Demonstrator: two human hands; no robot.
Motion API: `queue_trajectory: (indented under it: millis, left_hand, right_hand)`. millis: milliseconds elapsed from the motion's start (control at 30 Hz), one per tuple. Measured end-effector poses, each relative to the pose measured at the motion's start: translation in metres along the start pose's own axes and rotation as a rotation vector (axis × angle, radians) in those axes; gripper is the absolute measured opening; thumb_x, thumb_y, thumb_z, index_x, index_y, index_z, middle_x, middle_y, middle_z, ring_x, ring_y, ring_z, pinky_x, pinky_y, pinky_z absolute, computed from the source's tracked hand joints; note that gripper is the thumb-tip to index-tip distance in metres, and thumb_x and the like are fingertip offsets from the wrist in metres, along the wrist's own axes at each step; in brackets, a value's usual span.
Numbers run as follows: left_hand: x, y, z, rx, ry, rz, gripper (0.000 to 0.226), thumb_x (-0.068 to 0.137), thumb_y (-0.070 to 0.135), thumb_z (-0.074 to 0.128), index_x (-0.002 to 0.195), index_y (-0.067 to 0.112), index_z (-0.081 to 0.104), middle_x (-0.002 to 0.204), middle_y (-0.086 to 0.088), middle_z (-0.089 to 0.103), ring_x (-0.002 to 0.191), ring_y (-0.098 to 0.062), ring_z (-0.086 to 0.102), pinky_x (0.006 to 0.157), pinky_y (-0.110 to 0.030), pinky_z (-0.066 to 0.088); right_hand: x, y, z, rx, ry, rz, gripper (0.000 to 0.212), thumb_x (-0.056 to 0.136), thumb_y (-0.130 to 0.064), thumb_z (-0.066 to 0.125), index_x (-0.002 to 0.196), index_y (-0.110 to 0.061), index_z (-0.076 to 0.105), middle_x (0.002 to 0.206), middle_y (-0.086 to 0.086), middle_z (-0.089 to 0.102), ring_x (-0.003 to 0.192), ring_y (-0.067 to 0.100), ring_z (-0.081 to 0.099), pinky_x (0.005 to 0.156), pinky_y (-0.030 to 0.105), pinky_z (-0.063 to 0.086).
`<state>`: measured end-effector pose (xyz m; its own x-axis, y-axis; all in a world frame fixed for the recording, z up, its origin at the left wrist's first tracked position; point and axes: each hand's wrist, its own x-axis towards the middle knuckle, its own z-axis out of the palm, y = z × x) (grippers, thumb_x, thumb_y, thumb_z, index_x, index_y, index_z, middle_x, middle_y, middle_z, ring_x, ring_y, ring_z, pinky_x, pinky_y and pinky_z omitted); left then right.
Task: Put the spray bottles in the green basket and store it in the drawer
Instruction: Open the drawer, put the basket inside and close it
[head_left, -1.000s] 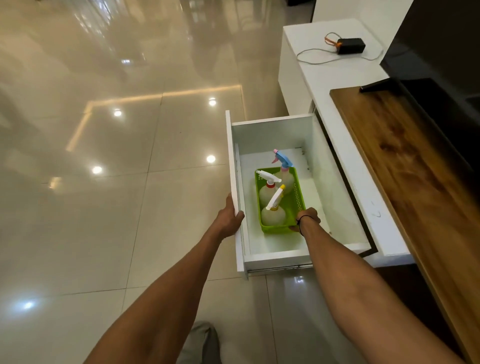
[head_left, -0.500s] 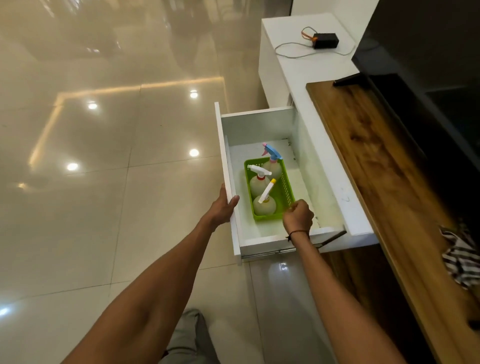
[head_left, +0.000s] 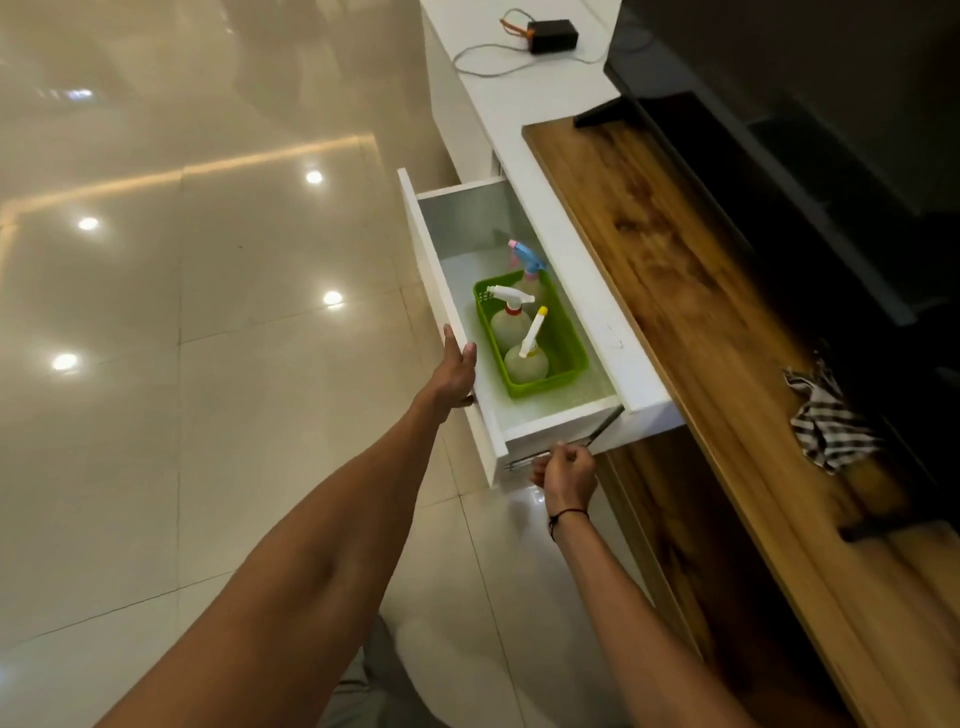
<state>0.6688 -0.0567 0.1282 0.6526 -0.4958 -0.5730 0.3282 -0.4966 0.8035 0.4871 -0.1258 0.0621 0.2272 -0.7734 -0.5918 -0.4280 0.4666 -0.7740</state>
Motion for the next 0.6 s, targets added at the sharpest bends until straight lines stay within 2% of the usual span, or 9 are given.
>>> queue_trajectory:
  millis: [33, 67, 133, 167, 267, 333, 400, 467, 600]
  left_hand:
    - [0.002, 0.003, 0.010, 0.012, 0.006, 0.018, 0.068, 0.115, 0.045, 0.025, 0.168, 0.036, -0.015, 0.130, 0.002, 0.048, 0.094, -0.012, 0.056, 0.105, -0.049, 0.052]
    - [0.004, 0.005, 0.021, 0.024, 0.020, 0.040, 0.067, 0.115, 0.043, 0.025, 0.168, 0.034, -0.015, 0.142, -0.001, 0.049, 0.106, -0.019, 0.061, 0.114, -0.053, 0.049]
    - [0.008, 0.009, 0.040, 0.034, 0.057, 0.071, 0.064, 0.116, 0.040, 0.023, 0.169, 0.031, -0.011, 0.171, -0.005, 0.030, 0.143, -0.035, 0.051, 0.122, -0.055, 0.042]
    - [0.010, 0.012, 0.049, 0.018, 0.074, 0.071, 0.063, 0.116, 0.039, 0.022, 0.170, 0.032, -0.010, 0.175, -0.006, 0.025, 0.145, -0.037, 0.048, 0.121, -0.053, 0.042]
    - [0.011, 0.020, 0.072, -0.059, 0.084, 0.048, 0.062, 0.115, 0.041, 0.022, 0.168, 0.040, -0.010, 0.172, -0.006, 0.028, 0.113, -0.027, 0.059, 0.099, -0.045, 0.052]
    - [0.009, 0.021, 0.083, -0.097, 0.039, 0.044, 0.062, 0.115, 0.043, 0.023, 0.168, 0.043, -0.010, 0.176, -0.002, 0.022, 0.133, -0.030, 0.055, 0.105, -0.049, 0.054]
    - [0.004, 0.017, 0.093, -0.130, -0.022, 0.036, 0.065, 0.114, 0.045, 0.027, 0.168, 0.043, -0.009, 0.177, -0.001, 0.018, 0.152, -0.036, 0.041, 0.115, -0.056, 0.050]
    - [0.000, 0.012, 0.105, -0.158, -0.059, 0.017, 0.068, 0.113, 0.045, 0.032, 0.168, 0.043, -0.007, 0.177, -0.002, 0.017, 0.156, -0.039, 0.036, 0.116, -0.063, 0.047]
    - [-0.006, 0.015, 0.124, -0.180, -0.085, 0.011, 0.070, 0.113, 0.041, 0.037, 0.169, 0.041, -0.004, 0.179, -0.003, 0.012, 0.159, -0.041, 0.031, 0.114, -0.065, 0.048]
  right_hand:
    - [0.000, 0.000, -0.001, 0.016, -0.006, 0.020, 0.022, 0.101, -0.006, 0.051, 0.113, 0.011, 0.060, 0.090, 0.026, 0.072, 0.065, 0.029, 0.065, 0.079, 0.052, 0.063]
    - [-0.001, 0.001, -0.001, 0.031, -0.013, 0.034, 0.022, 0.100, -0.004, 0.051, 0.113, 0.011, 0.061, 0.094, 0.028, 0.073, 0.070, 0.032, 0.067, 0.080, 0.052, 0.063]
    - [-0.003, 0.001, -0.002, 0.070, -0.048, 0.052, 0.023, 0.101, -0.003, 0.050, 0.114, 0.011, 0.063, 0.097, 0.028, 0.072, 0.079, 0.037, 0.069, 0.083, 0.052, 0.062]
    - [-0.003, 0.000, -0.002, 0.096, -0.072, 0.055, 0.024, 0.102, -0.002, 0.047, 0.114, 0.012, 0.064, 0.094, 0.026, 0.071, 0.080, 0.037, 0.068, 0.083, 0.050, 0.062]
    - [-0.002, -0.005, -0.005, 0.179, -0.073, 0.087, 0.025, 0.103, 0.001, 0.044, 0.115, 0.008, 0.065, 0.094, 0.025, 0.071, 0.082, 0.034, 0.069, 0.090, 0.050, 0.063]
    - [0.000, -0.006, -0.011, 0.226, -0.044, 0.111, 0.023, 0.102, 0.003, 0.048, 0.117, 0.006, 0.065, 0.105, 0.025, 0.074, 0.090, 0.034, 0.074, 0.095, 0.046, 0.063]
    - [0.003, -0.007, -0.017, 0.225, -0.027, 0.098, 0.020, 0.099, 0.003, 0.058, 0.117, 0.007, 0.067, 0.113, 0.023, 0.074, 0.102, 0.036, 0.076, 0.096, 0.042, 0.063]
    - [0.005, -0.007, -0.020, 0.157, -0.016, 0.050, 0.019, 0.097, 0.001, 0.066, 0.114, 0.007, 0.069, 0.115, 0.022, 0.074, 0.105, 0.037, 0.075, 0.099, 0.045, 0.062]
    - [0.009, -0.015, -0.028, 0.041, 0.007, -0.034, 0.016, 0.097, -0.004, 0.067, 0.108, 0.004, 0.074, 0.110, 0.020, 0.076, 0.104, 0.037, 0.074, 0.101, 0.053, 0.059]
